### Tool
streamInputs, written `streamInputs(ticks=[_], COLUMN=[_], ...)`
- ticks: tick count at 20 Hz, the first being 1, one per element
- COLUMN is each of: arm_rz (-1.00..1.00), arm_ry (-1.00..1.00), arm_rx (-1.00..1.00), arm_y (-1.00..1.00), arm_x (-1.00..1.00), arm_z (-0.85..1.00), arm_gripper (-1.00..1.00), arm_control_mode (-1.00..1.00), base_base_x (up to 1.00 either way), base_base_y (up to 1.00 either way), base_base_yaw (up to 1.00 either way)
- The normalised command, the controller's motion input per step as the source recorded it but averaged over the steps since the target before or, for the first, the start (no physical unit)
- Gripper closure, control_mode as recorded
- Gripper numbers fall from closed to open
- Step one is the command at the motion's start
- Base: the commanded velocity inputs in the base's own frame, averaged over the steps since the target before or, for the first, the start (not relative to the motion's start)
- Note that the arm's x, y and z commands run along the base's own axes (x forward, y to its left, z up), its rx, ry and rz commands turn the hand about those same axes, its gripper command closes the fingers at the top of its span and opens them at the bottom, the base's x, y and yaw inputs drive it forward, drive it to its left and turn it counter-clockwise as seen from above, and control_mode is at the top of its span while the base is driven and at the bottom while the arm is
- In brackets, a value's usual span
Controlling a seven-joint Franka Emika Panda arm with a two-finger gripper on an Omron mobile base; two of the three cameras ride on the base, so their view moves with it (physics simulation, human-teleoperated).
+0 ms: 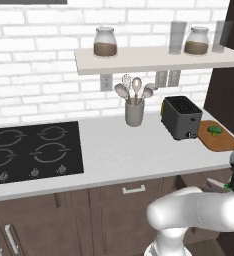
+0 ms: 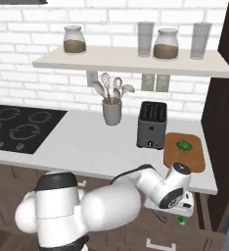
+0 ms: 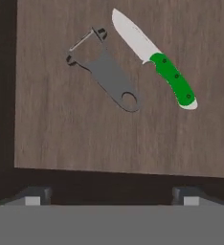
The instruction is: Place the appropriate cutting tool for cutting the broccoli skin on the cutting board.
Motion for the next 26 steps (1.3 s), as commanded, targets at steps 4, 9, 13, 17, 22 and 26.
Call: streamInputs(ticks=[4, 9, 13, 17, 22, 26], arm_rz=[0.02, 0.03, 0.03, 0.03, 0.02, 0.01], arm_ry=[0.12, 0.07, 0.01, 0.08, 0.12, 0.12], arm_rx=[0.0, 0.0, 0.0, 0.0, 0.0, 0.0], arm_y=[-0.02, 0.0, 0.0, 0.0, 0.0, 0.0], arm_x=[0.38, 0.01, -0.51, -0.51, -0.56, -0.68], arm_z=[-0.47, -0.4, -0.27, -0.2, -0.07, 0.0], arm_gripper=[-1.0, -1.0, -1.0, -1.0, -1.0, -1.0], arm_control_mode=[-1.0, -1.0, -1.0, -1.0, -1.0, -1.0], base_base_x=[0.0, 0.0, 0.0, 0.0, 0.0, 0.0], base_base_y=[0.0, 0.0, 0.0, 0.0, 0.0, 0.0], base_base_yaw=[0.0, 0.0, 0.0, 0.0, 0.0, 0.0])
